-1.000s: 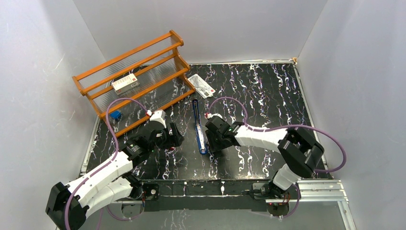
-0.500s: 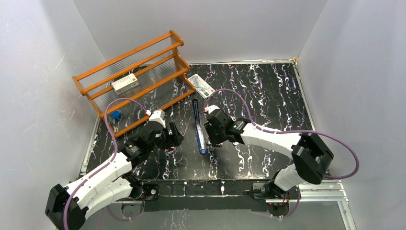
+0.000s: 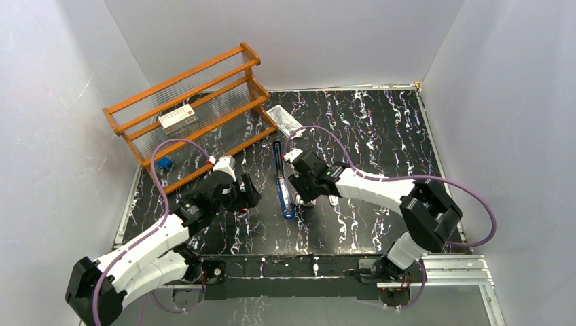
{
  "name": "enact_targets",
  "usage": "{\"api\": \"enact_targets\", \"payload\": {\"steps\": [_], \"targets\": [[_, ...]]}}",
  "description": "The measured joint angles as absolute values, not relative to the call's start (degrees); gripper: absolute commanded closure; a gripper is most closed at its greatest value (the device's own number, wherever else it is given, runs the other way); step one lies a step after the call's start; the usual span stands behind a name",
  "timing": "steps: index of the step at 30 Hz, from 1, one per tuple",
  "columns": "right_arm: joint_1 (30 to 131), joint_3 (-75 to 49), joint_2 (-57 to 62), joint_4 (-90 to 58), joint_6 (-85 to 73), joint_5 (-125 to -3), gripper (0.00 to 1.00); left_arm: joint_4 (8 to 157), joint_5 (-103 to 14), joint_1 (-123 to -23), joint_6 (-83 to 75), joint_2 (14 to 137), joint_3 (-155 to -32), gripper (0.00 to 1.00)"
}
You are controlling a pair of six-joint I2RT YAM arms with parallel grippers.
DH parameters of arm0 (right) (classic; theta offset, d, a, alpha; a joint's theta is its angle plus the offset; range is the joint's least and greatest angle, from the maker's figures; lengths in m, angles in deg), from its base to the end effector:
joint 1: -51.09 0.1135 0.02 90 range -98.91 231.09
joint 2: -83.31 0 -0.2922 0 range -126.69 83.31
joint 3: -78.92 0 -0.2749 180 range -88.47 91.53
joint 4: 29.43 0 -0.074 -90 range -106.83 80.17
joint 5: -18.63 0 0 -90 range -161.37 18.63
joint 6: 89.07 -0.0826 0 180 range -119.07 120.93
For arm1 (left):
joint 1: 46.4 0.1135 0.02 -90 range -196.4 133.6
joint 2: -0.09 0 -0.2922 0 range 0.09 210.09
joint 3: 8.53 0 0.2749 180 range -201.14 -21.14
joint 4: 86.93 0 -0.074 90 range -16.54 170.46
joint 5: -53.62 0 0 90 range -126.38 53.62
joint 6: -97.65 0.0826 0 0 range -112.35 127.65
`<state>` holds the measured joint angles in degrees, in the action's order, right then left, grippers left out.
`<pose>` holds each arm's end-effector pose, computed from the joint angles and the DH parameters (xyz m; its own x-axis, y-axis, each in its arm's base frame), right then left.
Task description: Load the staples into the stapler
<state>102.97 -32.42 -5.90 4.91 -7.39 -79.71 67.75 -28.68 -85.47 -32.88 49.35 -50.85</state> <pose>0.2335 0.2781 0.1818 -0.6049 -0.5389 -0.5863 -0.6462 0.7624 -0.0342 0.1886 -0.1389 0.2185 -0.6637 -0.2907 -0.6892 0.1386 0.8577 -0.4952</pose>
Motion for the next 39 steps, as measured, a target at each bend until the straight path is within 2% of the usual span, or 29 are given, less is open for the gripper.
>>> {"api": "enact_targets", "payload": {"steps": [10,19,27,33,39], "targets": [[102.1,-29.8,-9.7,6.8,-8.4,-78.7,0.56,68.2,-28.7,-85.5,-32.8,52.1,-50.9,0.24],[102.1,-27.5,-10.7,11.3,-21.6,-80.5,0.56,68.5,-28.7,-85.5,-32.8,52.1,-50.9,0.24],[102.1,-27.4,-10.9,15.9,-29.5,-83.4,0.53,68.5,-28.7,-85.5,-32.8,52.1,-50.9,0.24],[102.1,-27.4,-10.9,15.6,-31.1,-83.4,0.67,68.5,-28.7,-85.5,-32.8,51.9,-50.9,0.24],[102.1,-27.4,-10.9,14.1,-31.9,-83.3,0.66,68.5,-28.7,-85.5,-32.8,51.6,-50.9,0.24]]}}
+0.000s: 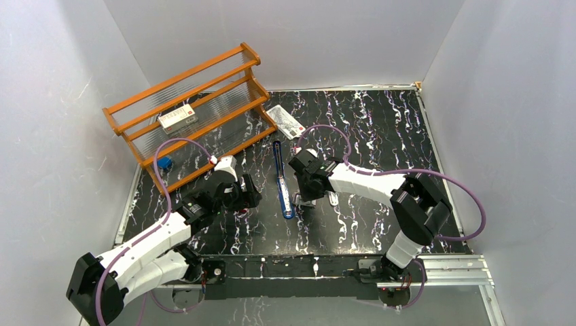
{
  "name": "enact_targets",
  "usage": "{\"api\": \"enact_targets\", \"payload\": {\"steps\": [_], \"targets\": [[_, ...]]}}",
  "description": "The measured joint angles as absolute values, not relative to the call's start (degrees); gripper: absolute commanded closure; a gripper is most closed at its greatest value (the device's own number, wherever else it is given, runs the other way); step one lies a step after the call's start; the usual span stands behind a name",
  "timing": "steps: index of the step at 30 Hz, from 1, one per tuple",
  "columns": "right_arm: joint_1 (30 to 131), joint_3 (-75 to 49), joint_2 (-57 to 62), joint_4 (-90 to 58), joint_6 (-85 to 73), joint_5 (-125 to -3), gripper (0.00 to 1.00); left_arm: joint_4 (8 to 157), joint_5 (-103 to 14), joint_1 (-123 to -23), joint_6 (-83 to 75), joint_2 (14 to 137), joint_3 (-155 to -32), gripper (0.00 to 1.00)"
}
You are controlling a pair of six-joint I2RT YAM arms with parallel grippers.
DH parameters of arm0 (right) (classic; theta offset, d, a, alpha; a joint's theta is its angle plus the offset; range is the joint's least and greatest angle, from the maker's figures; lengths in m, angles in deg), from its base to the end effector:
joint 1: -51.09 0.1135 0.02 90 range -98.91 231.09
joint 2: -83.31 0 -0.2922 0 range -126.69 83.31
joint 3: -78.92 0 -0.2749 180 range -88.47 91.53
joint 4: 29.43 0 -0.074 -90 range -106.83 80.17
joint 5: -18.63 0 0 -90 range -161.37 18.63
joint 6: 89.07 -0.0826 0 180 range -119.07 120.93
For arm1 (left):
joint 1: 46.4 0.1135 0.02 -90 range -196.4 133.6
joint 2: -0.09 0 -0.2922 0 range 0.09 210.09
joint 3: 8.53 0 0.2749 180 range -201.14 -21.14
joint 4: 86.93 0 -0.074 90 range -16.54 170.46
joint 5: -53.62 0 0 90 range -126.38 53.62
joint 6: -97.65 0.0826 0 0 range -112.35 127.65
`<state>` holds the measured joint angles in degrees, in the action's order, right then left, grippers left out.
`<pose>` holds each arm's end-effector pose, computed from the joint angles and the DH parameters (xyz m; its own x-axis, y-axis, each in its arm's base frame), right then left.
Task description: Load the staples into the stapler
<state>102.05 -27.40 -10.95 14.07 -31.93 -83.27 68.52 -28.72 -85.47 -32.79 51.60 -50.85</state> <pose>0.2442 0.2741 0.1690 -0.8574 -0.2144 -0.4678 -0.2833 0.9556 0.0814 0.1926 -0.1422 0.2117 -0.6776 -0.2780 -0.6809 0.1302 0.8659 -0.4830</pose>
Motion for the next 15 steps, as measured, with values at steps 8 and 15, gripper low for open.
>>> {"api": "enact_targets", "payload": {"steps": [8,15], "targets": [[102.1,-27.4,-13.2,13.4,-33.2,-83.8,0.59,68.5,-28.7,-85.5,-32.8,51.6,-50.8,0.24],[102.1,-25.5,-14.7,14.5,-34.9,-85.6,0.58,68.7,-28.7,-85.5,-32.8,51.6,-50.7,0.24]]}}
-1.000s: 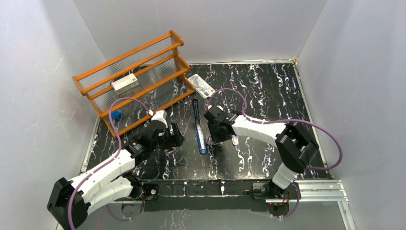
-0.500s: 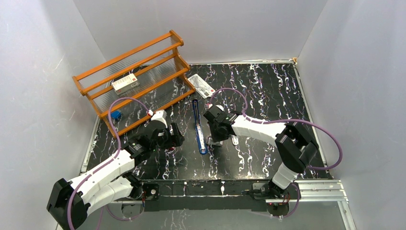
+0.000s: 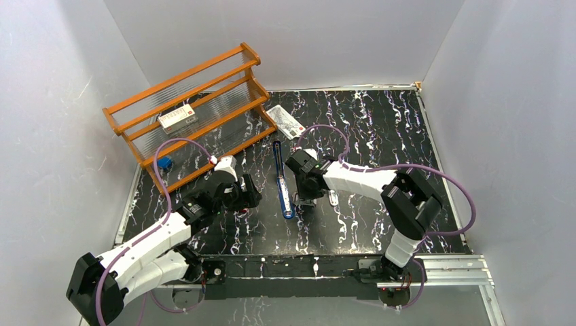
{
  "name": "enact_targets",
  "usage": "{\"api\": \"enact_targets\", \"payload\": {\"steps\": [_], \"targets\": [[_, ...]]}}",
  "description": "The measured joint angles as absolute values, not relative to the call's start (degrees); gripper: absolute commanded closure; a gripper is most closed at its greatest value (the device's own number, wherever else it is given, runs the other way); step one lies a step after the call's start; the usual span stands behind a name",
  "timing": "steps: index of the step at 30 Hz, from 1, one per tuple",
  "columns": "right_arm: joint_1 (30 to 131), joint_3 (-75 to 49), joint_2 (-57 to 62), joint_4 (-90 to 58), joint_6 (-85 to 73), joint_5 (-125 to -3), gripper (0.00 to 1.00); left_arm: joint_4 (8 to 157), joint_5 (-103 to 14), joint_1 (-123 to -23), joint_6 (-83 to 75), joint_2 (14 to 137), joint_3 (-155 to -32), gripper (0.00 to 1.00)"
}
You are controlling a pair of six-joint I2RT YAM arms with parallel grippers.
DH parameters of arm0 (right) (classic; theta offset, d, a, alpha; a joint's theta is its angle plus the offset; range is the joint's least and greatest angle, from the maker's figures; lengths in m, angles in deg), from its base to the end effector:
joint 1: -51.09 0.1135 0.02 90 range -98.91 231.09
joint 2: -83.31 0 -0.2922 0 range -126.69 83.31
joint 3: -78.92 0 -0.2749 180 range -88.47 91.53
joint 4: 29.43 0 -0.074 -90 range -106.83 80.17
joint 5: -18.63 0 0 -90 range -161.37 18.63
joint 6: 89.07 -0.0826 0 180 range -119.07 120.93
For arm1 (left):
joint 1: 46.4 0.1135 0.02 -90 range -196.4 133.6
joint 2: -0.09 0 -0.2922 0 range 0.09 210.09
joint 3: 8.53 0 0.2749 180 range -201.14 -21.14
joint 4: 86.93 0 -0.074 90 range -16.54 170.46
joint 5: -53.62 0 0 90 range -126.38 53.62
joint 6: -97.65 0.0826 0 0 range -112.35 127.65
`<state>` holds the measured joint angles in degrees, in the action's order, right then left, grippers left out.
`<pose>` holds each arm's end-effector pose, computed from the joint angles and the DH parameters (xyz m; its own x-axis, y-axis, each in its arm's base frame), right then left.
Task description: Load the staples into the stapler
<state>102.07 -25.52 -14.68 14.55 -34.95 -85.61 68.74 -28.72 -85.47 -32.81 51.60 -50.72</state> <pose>0.2527 0.2796 0.1568 -0.8725 -0.1744 -0.4564 -0.2218 0.9737 0.0519 0.1926 -0.1422 0.2113 -0.6768 -0.2790 -0.6813 0.1306 0.8653 -0.4840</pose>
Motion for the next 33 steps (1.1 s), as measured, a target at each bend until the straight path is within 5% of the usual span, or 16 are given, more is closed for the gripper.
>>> {"api": "enact_targets", "payload": {"steps": [15,24,33], "targets": [[102.1,-25.1,-16.4,16.0,-37.1,-87.9,0.59,68.9,-28.7,-85.5,-32.8,51.6,-50.7,0.24],[102.1,-25.1,-16.4,15.9,-38.4,-88.2,0.75,68.9,-28.7,-85.5,-32.8,51.7,-50.7,0.24],[102.1,-25.2,-16.3,15.9,-39.4,-88.2,0.77,68.9,-28.7,-85.5,-32.8,51.7,-50.7,0.24]]}}
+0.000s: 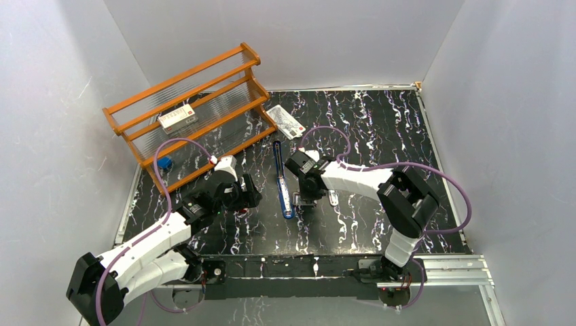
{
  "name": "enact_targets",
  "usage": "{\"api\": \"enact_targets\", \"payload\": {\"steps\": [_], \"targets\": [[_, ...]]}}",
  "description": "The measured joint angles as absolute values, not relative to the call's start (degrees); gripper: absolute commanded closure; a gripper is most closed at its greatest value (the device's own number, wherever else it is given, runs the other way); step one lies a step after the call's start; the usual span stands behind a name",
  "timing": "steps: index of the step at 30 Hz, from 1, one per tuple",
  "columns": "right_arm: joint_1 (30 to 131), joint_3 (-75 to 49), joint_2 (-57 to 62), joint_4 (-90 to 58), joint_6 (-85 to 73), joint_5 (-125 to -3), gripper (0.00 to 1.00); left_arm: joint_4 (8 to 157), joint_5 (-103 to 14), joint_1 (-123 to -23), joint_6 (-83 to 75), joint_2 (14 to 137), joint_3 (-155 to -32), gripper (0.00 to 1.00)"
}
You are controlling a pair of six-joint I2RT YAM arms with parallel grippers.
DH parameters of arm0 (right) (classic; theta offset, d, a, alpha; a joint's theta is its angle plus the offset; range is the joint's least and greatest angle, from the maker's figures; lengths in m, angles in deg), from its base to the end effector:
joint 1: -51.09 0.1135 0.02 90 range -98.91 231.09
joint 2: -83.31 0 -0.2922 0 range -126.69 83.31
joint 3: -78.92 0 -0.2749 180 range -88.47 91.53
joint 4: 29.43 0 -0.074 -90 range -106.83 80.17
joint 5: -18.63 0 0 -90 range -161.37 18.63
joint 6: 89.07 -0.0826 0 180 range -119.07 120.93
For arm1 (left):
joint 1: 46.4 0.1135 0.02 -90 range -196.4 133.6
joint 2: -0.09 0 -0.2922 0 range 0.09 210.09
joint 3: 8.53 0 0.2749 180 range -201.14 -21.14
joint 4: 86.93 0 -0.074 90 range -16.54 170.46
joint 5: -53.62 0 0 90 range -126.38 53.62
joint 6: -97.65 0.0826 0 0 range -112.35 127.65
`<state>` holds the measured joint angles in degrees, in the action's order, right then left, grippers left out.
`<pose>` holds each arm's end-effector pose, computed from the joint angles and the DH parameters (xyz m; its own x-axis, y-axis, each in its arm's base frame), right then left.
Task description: Load the staples into the stapler
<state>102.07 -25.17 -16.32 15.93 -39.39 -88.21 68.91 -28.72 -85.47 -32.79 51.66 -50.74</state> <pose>0.2548 0.2764 0.1480 -0.8874 -0.1114 -0.4473 -0.1368 0.9903 0.0247 0.1929 -0.1424 0.2116 -0.6755 -0.2796 -0.6823 0.1316 0.8647 -0.4848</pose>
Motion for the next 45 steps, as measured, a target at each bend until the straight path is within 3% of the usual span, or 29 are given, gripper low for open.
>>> {"api": "enact_targets", "payload": {"steps": [17,27,45], "targets": [[102.3,-27.9,-9.0,14.5,-39.5,-85.7,0.76,68.9,-28.7,-85.5,-32.8,51.6,-50.7,0.24],[107.5,-32.1,-5.5,16.6,-44.3,-84.6,0.74,68.9,-28.7,-85.5,-32.8,52.1,-50.7,0.24],[111.8,-35.9,-7.1,17.2,-47.6,-83.4,0.67,68.9,-28.9,-85.5,-32.8,53.7,-50.7,0.24]]}}
